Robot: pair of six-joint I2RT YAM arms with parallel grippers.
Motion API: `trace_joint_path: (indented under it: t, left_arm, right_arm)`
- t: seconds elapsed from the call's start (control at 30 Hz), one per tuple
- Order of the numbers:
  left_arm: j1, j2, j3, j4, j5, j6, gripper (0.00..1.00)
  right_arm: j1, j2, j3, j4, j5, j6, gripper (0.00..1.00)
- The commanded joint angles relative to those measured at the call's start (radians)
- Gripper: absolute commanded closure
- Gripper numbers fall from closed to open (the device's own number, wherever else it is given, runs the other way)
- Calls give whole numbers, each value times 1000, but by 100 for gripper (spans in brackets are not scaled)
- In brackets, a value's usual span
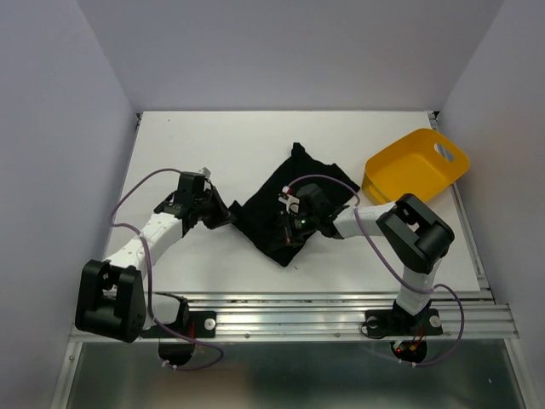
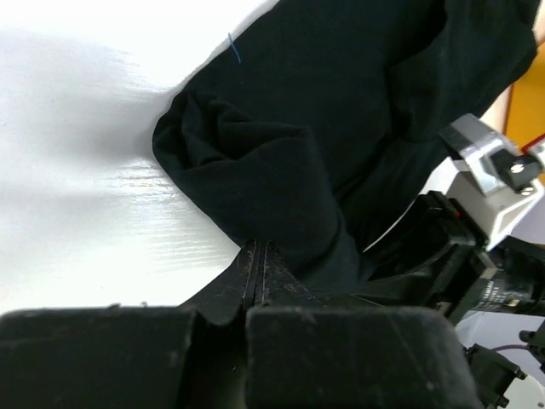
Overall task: Roll the t-shirts
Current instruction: Roll the T-shirt to the center of the board.
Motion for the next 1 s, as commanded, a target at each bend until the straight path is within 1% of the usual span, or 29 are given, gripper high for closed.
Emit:
trace_joint_path:
  t: [0.0,0.23,0.37,0.57,0.6,0.63,0.67,0.7,0.77,0.8,0.87,0.9,0.97]
  left_arm:
    - [-10,40,-14,69,25,32,100]
    - [-14,93,-1,130,28,21,100]
    - [-13,140,-1,152,2,18,100]
    - [-14,214,-1,181,-28,6,100]
    - [-13,217,0,185,-30,4,100]
    - [-14,223,2,187,-37,1,100]
    - [-13,226,5,187,-41,3,100]
    - [-14,229,6,185,-45,1,100]
    - [-14,238,16,169,-61,6,100]
    - [-14,241,19,164,-65,7,100]
    - [-14,246,23,162,-65,12,100]
    - [-13,251,25,161,-62,14,100]
    - [-14,255,28,161,-58,21,100]
  right_arm:
    - [-13,7,-12,63,-65,27,99]
    - [-42,39,-9,60,-88,20,99]
    - [-53,56,-6,60,-101,20,99]
    - [-87,36,-18,58,-96,15,99]
    - [-87,33,-20,60,-95,15,96]
    - [-96,21,-28,58,-92,15,88]
    - [-96,15,-29,54,-90,14,88]
    - [-96,7,-29,48,-78,11,77]
    - [-96,-21,-29,14,-61,-11,71]
    - [-105,-31,-29,5,-44,-15,65]
    - [-105,-65,-20,-49,-24,-41,61]
    - [-105,-79,-20,-81,-4,-57,52]
    - [-105,-126,-17,-113,19,-71,42]
